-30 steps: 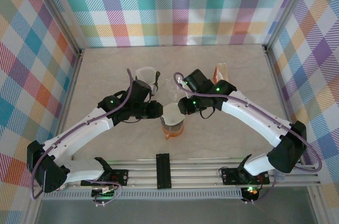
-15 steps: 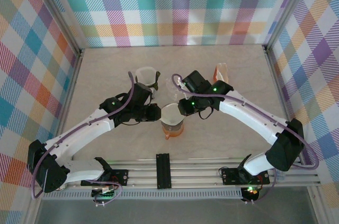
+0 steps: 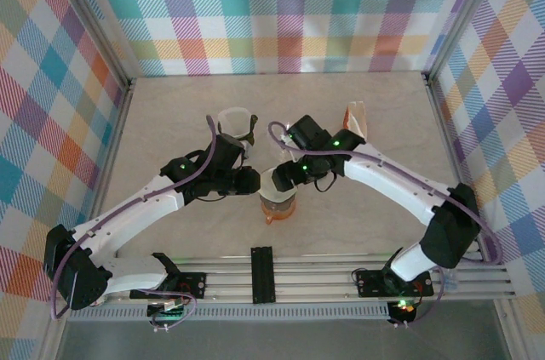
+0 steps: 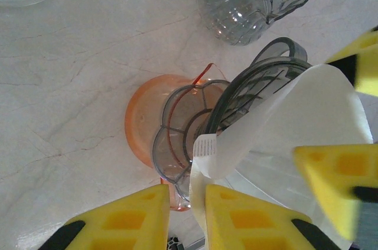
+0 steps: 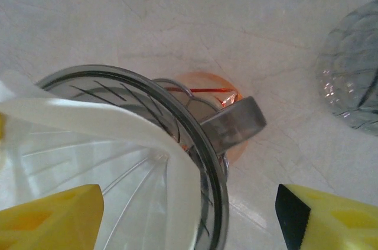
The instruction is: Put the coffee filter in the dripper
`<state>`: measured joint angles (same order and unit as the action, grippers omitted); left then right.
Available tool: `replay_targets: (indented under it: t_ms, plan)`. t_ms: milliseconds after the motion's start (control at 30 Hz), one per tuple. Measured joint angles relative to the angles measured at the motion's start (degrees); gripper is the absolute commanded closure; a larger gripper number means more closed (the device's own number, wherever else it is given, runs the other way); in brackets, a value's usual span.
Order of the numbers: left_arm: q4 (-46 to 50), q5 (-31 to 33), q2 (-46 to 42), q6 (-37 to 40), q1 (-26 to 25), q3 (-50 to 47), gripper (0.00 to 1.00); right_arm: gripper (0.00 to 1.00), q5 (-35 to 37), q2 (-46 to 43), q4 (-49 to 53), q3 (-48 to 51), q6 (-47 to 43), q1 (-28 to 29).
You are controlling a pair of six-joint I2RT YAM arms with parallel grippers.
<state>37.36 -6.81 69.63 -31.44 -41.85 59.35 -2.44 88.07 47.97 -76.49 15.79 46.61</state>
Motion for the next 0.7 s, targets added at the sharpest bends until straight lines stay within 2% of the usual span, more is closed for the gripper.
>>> replay_targets:
  t_ms: [600,700]
  plan:
    - [-0.07,-0.02,0.0,0.0,0.0,-0.09,0.77,0.22,4.44,7.69,0.11,-0.02,-1.68,1.75]
    - [-0.07,0.0,0.0,-0.07,0.0,-0.09,0.74,0.22,5.11,7.89,0.11,-0.02,-1.68,1.86]
